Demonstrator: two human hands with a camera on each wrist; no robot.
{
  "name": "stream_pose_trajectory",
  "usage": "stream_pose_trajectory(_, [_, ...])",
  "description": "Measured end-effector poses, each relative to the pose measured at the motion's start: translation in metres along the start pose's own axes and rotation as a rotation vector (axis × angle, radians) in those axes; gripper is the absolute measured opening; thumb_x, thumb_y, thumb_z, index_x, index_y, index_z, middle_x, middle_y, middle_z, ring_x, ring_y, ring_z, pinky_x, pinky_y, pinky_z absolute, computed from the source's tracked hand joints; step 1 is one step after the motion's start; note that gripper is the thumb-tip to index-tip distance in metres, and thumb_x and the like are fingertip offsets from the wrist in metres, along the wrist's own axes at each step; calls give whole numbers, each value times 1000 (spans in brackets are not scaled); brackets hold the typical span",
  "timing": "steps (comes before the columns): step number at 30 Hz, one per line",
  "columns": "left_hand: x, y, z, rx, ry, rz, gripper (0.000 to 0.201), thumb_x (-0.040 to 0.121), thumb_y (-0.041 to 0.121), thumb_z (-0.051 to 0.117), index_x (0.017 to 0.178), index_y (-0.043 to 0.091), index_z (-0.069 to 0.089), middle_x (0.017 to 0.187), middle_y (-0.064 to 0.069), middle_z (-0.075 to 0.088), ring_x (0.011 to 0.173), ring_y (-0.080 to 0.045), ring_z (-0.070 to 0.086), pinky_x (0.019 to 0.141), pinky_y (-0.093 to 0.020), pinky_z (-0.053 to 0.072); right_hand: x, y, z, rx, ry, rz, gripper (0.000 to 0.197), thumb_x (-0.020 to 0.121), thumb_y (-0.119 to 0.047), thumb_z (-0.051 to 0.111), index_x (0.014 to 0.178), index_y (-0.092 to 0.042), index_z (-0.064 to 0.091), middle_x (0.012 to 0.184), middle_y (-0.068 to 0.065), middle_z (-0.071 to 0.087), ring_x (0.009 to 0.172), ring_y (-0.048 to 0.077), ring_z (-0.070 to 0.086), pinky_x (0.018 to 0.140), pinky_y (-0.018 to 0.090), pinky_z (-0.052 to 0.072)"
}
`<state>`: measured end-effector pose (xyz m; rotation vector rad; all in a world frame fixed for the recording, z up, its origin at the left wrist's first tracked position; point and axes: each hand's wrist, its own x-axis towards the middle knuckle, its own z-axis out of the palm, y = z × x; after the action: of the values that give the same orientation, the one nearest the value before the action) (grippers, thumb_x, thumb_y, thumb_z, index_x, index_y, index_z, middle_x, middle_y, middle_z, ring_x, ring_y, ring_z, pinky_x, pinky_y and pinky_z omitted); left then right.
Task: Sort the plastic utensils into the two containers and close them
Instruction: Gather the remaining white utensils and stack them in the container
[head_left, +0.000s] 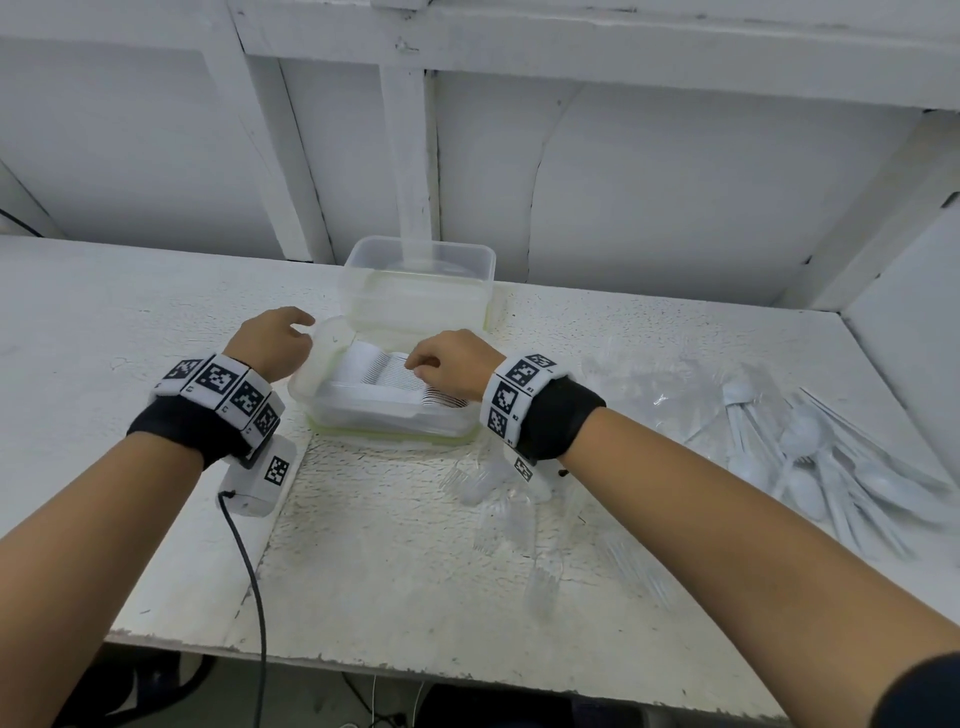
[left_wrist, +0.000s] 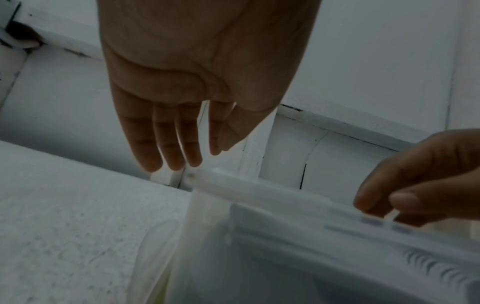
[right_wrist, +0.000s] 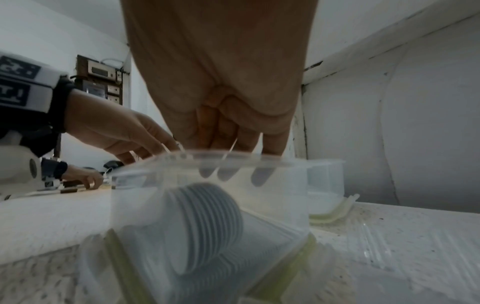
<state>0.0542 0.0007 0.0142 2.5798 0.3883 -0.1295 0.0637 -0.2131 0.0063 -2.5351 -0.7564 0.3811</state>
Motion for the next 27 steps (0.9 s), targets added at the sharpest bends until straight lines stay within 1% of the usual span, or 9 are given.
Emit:
stream_pose_trajectory(4, [-19, 22, -2, -1, 101, 132, 33, 94, 12, 42, 123, 9, 56, 120, -13, 61, 115, -29, 51, 95, -33, 37, -27, 7, -22, 97, 119, -18, 27, 94, -15, 51, 118, -8, 63, 119, 5, 64, 110, 15, 57, 88, 14, 36])
stream_pose_trajectory(9, [-55, 78, 16, -64, 109, 364, 28, 95, 16, 45, 118, 12, 61, 113, -7, 64, 93, -15, 53, 79, -20, 34, -92, 37, -52, 161, 227, 28, 25, 92, -17, 57, 114, -9, 65, 114, 3, 66, 103, 12, 59, 89, 14, 40])
stream_pose_trajectory(11, [-70, 104, 32, -87, 43, 448, 27, 95, 18, 45, 116, 14, 61, 108, -1, 63, 89, -10, 51, 76, -16, 32, -122, 55, -59, 165, 256, 70, 24, 91, -18, 58, 112, -10, 66, 112, 2, 67, 98, 10, 60, 86, 11, 40])
stream_pose_trajectory(14, [-88, 138, 62, -102, -86, 557, 25, 95, 19, 48, 114, 17, 62, 99, 3, 63, 90, -9, 54, 75, -15, 33, -167, 87, -63, 159, 283, 167, 23, 91, -18, 59, 110, -11, 68, 108, 0, 68, 91, 6, 58, 79, 5, 41])
stream_pose_trajectory(16, [-97, 158, 84, -72, -168, 618, 25, 95, 20, 49, 115, 17, 62, 98, 2, 63, 91, -11, 55, 77, -17, 34, -194, 108, -61, 153, 293, 248, 22, 91, -20, 59, 109, -13, 68, 107, 0, 68, 90, 5, 58, 80, 8, 41])
stream_pose_trajectory(19, [-111, 186, 116, -8, -298, 699, 26, 96, 22, 47, 117, 18, 61, 108, -1, 65, 92, -10, 55, 81, -18, 37, -230, 137, -56, 172, 315, 353, 21, 90, -18, 60, 108, -13, 68, 105, 0, 68, 89, 6, 59, 83, 12, 42])
stream_pose_trajectory(23, [-123, 219, 156, 87, -421, 761, 30, 97, 22, 43, 121, 15, 59, 120, -3, 62, 106, -16, 57, 85, -20, 39, -262, 163, -49, 166, 318, 464, 21, 89, -17, 60, 108, -12, 68, 98, -2, 66, 84, 3, 55, 71, 1, 39])
stream_pose_trajectory(25, [-125, 237, 172, 137, -454, 793, 31, 97, 17, 41, 122, 12, 59, 125, -4, 60, 111, -18, 55, 87, -21, 38, -271, 173, -47, 156, 310, 504, 21, 89, -18, 60, 108, -13, 68, 99, 0, 67, 86, 5, 56, 72, 5, 39])
stream_pose_trajectory(27, [-124, 256, 186, 197, -474, 817, 33, 97, 13, 39, 123, 9, 58, 127, -6, 58, 115, -20, 53, 91, -23, 37, -276, 181, -45, 152, 313, 533, 21, 89, -18, 60, 108, -13, 68, 101, 2, 68, 88, 7, 56, 79, 15, 41])
